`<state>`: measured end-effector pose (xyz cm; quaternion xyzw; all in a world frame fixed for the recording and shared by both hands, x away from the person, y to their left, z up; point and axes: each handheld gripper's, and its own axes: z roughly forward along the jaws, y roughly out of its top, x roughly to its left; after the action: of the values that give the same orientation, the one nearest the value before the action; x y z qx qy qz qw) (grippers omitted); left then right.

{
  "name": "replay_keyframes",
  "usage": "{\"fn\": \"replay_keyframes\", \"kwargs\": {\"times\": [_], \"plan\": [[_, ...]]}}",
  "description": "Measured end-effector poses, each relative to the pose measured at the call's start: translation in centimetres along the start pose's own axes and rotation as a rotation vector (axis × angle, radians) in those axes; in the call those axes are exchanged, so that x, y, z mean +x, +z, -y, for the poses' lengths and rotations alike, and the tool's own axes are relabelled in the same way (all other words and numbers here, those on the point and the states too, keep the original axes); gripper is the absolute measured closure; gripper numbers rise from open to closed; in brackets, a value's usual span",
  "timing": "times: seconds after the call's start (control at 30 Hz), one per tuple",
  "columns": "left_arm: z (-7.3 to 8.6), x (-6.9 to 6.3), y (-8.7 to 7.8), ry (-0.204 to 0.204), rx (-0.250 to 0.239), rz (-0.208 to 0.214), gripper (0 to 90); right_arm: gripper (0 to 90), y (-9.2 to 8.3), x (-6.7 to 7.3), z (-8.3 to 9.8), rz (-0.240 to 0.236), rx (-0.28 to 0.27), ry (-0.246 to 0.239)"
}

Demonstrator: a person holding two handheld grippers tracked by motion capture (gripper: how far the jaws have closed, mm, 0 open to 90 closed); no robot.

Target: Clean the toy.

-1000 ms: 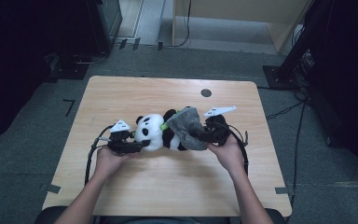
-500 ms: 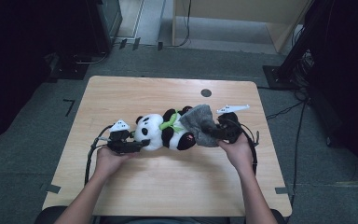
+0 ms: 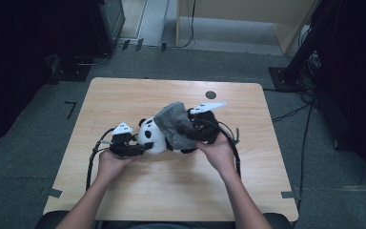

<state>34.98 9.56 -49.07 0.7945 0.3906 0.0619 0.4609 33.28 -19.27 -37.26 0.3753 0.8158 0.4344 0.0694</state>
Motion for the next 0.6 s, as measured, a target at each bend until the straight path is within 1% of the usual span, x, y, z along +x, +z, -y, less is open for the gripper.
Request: {"fn": "replay_keyframes", "kwargs": {"times": [0.13, 0.17, 0.2, 0.27, 0.3, 0.33, 0.4, 0.43, 0.47, 0.53, 0.57, 0.6], "plan": [[0.0, 0.0, 0.0, -0.008, -0.004, 0.003, 34.5, 78.1, 2.7, 1.6, -1.4, -0.026, -0.001, -0.031], [0.0, 0.0, 0.0, -0.003, -0.004, 0.001, 34.5, 78.2, 3.5, 2.0, -1.8, -0.030, -0.001, -0.036], [0.0, 0.0, 0.0, -0.002, -0.004, -0.001, 34.4, 78.2, 4.5, 2.5, -2.2, -0.022, 0.010, -0.039], [0.0, 0.0, 0.0, -0.003, -0.003, -0.003, 34.4, 78.2, 5.8, 3.2, -2.5, 0.009, 0.030, -0.060], [0.0, 0.0, 0.0, -0.003, -0.003, -0.004, 34.4, 78.3, 6.7, 3.6, -2.7, 0.019, 0.041, -0.055], [0.0, -0.1, 0.0, -0.004, -0.003, -0.005, 34.4, 78.2, 7.1, 3.9, -2.7, 0.023, 0.050, -0.049], [0.0, -0.1, 0.0, -0.006, -0.003, -0.008, 34.4, 78.2, 8.4, 4.7, -2.6, 0.036, 0.070, -0.052], [0.0, -0.1, 0.0, -0.006, -0.003, -0.009, 34.5, 78.2, 8.8, 4.9, -2.5, 0.052, 0.085, -0.062], [0.0, -0.2, 0.0, -0.010, -0.003, -0.011, 34.6, 78.2, 9.3, 5.0, -2.3, 0.070, 0.104, -0.062], [0.0, -0.2, 0.0, -0.009, 0.003, -0.019, 35.1, 78.4, 10.3, 4.6, -1.6, 0.059, 0.120, -0.035], [0.0, -0.2, 0.0, -0.005, 0.004, -0.019, 35.3, 78.7, 10.4, 4.5, -1.4, 0.056, 0.114, -0.029], [0.0, -0.2, 0.0, 0.000, 0.005, -0.018, 35.5, 79.0, 10.3, 4.4, -1.0, 0.053, 0.104, -0.033]]}}
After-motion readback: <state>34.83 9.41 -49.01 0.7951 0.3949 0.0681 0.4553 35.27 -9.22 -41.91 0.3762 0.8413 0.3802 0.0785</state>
